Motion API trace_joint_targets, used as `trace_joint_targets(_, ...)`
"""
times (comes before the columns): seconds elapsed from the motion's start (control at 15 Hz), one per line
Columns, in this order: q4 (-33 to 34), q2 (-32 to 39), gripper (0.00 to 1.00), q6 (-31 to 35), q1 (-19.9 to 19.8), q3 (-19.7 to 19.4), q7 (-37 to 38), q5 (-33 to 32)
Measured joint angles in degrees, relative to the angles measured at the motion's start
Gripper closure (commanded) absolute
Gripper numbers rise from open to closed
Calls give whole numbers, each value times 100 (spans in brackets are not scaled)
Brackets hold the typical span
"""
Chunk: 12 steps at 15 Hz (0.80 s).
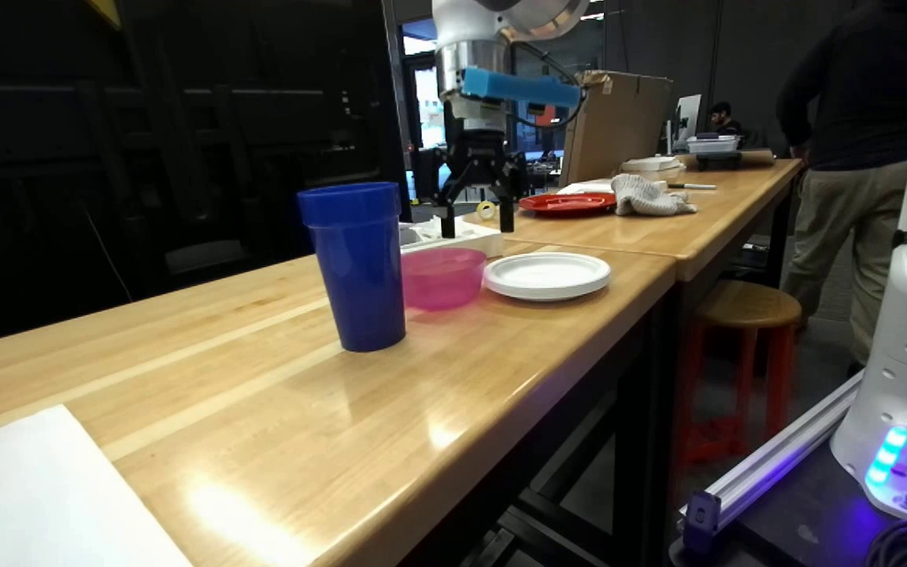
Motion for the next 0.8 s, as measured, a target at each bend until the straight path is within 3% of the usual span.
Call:
trace_joint_targets(0.4,227,380,0,4,72,33,-301,-287)
trace_joint_targets(0.47,256,429,4,5,75,33,-347,-308)
trace_joint_targets(0.6,297,510,29,18,75,31,-452,-330)
trace_joint_targets(0.67,305,542,29,28,75,28,-511,-331)
trace_joint_targets(0.8,309,594,43,50,75,22,-621,-331)
